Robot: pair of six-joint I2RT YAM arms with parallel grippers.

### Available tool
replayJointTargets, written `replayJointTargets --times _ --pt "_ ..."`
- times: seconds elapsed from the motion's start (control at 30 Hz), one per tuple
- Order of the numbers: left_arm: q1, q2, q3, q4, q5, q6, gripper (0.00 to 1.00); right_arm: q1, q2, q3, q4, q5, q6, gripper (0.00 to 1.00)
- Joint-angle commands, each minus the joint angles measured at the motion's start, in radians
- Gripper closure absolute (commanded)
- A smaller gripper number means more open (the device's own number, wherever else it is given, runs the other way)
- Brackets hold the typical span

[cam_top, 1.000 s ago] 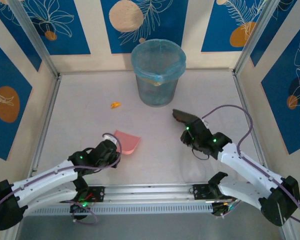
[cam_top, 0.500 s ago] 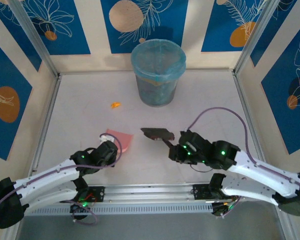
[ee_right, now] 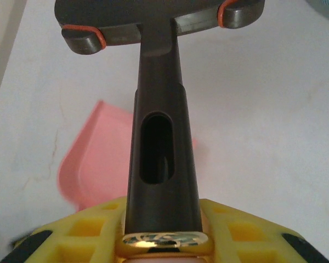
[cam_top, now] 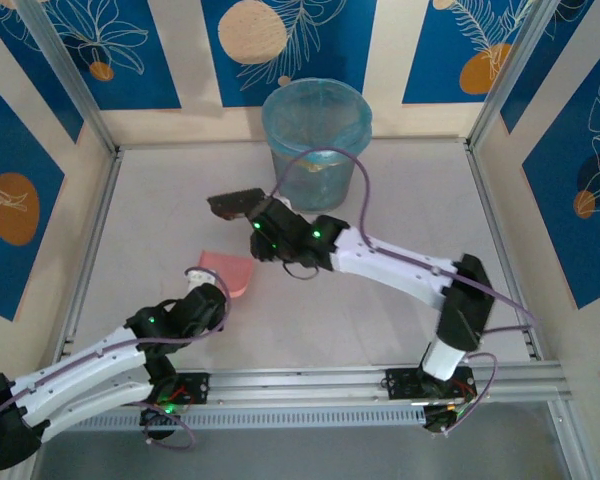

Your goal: Sweep away the paper scraps from the table

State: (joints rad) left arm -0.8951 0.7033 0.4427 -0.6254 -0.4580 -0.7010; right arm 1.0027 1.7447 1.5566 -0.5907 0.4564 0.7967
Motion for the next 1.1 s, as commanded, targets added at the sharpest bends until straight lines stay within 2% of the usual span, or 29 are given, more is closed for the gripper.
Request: replayJointTargets --times 0.0,0.2,0.4,0.53,0.67,0.87,1.07 --pt "0.004 -0.025 -0.015 -0.024 -0.042 -0.017 1.00 -0.039 0.117 0.144 0.041 0.000 -0.094 1.00" --pt "0.007 -0.027 -0.015 -0.032 -0.053 -0.021 1.00 -0.097 0.345 0.344 0.035 -0.055 -0.147 1.00" --pt "0.013 -0.016 -0.012 -0.032 -0.061 -0.022 1.00 -0.106 0.528 0.521 -0.008 -0.096 -0.196 1.00" --pt "0.018 0.005 -0.008 -0.030 -0.059 -0.020 1.00 -0.105 0.569 0.531 -0.026 -0.119 -0.187 1.00" --pt "0.018 0.012 -0.007 -0.022 -0.053 -0.014 1.00 -0.094 0.507 0.396 -0.008 -0.128 -0.160 1.00" --pt "0.018 0.021 -0.009 -0.003 -0.025 0.005 1.00 -0.060 0.283 0.035 0.083 -0.110 -0.107 1.00" --pt "0.018 0.024 -0.025 0.082 0.115 0.092 1.00 -0.020 0.046 -0.272 0.082 -0.083 -0.011 1.00"
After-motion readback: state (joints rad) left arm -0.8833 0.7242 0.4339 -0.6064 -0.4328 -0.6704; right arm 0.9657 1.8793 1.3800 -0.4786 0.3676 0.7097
